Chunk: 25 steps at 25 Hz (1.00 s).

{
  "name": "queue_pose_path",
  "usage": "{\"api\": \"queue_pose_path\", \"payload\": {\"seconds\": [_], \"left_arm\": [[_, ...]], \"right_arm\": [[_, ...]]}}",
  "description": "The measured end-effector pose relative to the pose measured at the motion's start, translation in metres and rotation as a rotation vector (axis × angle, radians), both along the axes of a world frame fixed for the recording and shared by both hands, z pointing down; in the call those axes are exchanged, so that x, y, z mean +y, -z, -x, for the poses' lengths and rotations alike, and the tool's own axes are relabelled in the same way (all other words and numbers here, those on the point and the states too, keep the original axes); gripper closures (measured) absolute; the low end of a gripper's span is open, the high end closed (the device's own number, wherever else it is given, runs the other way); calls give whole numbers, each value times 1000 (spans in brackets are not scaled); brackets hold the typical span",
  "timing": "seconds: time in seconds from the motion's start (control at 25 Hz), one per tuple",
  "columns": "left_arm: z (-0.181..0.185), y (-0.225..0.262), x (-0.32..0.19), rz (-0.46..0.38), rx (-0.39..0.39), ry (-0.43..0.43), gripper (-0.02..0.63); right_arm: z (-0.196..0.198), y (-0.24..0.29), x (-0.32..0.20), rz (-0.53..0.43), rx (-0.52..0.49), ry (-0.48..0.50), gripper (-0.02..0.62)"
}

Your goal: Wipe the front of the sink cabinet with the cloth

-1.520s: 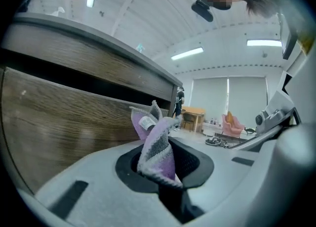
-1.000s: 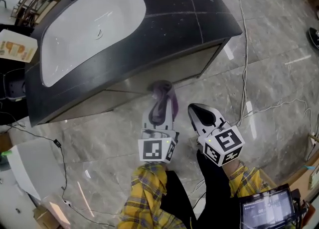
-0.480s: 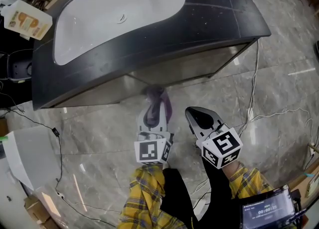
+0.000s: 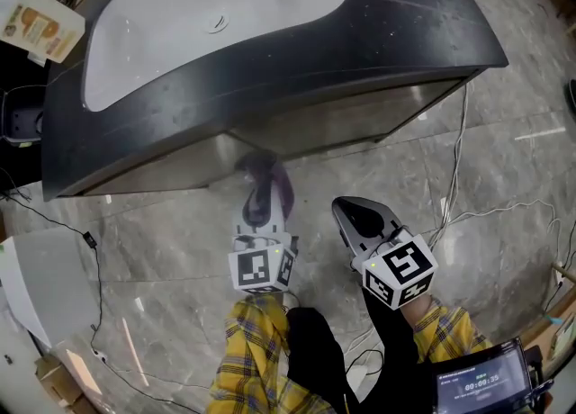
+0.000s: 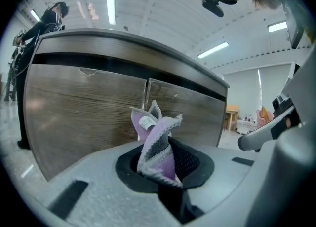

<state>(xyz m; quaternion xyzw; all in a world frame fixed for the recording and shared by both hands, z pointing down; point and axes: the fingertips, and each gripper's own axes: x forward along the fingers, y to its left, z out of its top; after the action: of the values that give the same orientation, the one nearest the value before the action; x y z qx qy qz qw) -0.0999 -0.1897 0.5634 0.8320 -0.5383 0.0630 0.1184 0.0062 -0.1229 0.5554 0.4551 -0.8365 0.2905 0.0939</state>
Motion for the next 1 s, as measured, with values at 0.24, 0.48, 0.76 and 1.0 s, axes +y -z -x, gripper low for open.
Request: {"api": "queue_pose_path", "payload": {"seconds": [0.24,0.48,0.76,1.0], "left_arm": [[2,-17,-19,-1,9,37,557],[-12,-20,-32,-14,17,28,557],[-41,-22,-34,-3,16,-9,556],[-74,-22,-36,1,36,-31,557]], "right_arm": [[-10,-13,-6,0,11,-5,589],[-32,-21,-16,3,20,-31,589],[-46,-22,-24,3,10,-42,589],[-71,-24,-25,12,6,-68,589]]}}
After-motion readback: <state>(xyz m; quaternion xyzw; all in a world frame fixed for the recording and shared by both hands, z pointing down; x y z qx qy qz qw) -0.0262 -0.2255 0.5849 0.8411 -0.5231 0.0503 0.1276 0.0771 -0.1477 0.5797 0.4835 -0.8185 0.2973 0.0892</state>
